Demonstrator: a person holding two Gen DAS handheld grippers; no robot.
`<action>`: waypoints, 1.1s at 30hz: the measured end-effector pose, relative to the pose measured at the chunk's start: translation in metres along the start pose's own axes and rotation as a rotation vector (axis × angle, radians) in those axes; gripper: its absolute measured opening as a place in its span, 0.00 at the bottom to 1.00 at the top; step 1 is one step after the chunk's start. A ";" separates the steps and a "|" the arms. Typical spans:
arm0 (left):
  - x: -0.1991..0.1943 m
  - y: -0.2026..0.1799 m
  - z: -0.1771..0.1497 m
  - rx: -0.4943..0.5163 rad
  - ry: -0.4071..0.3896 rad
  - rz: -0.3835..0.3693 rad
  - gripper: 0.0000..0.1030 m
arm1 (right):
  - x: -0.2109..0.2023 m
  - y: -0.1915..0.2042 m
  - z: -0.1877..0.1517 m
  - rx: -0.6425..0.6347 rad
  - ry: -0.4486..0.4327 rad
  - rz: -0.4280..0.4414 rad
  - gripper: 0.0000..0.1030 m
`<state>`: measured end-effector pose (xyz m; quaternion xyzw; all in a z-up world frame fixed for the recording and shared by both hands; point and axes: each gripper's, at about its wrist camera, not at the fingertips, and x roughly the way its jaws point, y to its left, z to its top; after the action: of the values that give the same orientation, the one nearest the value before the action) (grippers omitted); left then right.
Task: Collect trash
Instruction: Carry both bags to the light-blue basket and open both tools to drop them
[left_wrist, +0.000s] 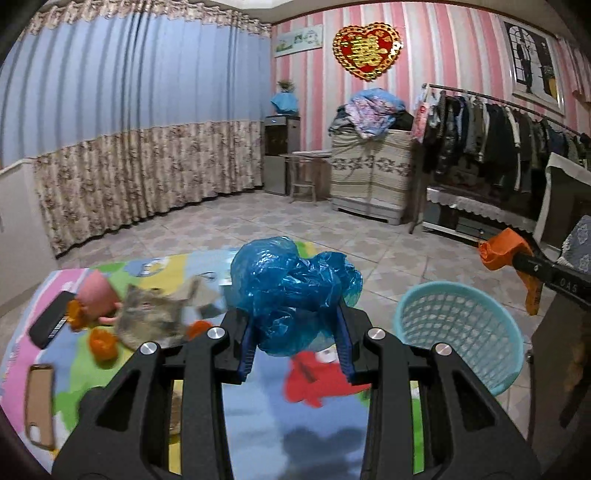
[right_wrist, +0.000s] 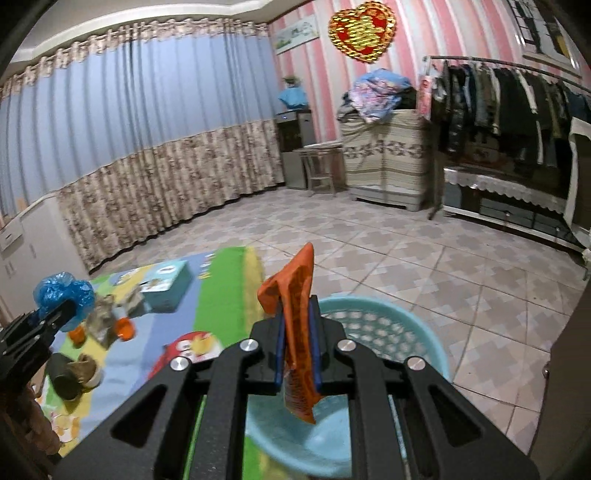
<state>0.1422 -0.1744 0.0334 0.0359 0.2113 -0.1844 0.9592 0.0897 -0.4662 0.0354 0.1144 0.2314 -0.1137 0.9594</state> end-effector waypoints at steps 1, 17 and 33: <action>0.006 -0.008 0.001 0.005 0.004 -0.008 0.33 | 0.003 -0.005 -0.003 0.011 0.004 -0.005 0.11; 0.092 -0.128 -0.009 0.085 0.113 -0.174 0.33 | 0.036 -0.064 -0.021 0.093 0.070 -0.084 0.11; 0.124 -0.149 -0.017 0.107 0.191 -0.174 0.61 | 0.050 -0.063 -0.026 0.096 0.101 -0.107 0.11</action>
<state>0.1848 -0.3523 -0.0321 0.0859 0.2940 -0.2738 0.9117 0.1051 -0.5276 -0.0209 0.1535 0.2796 -0.1700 0.9324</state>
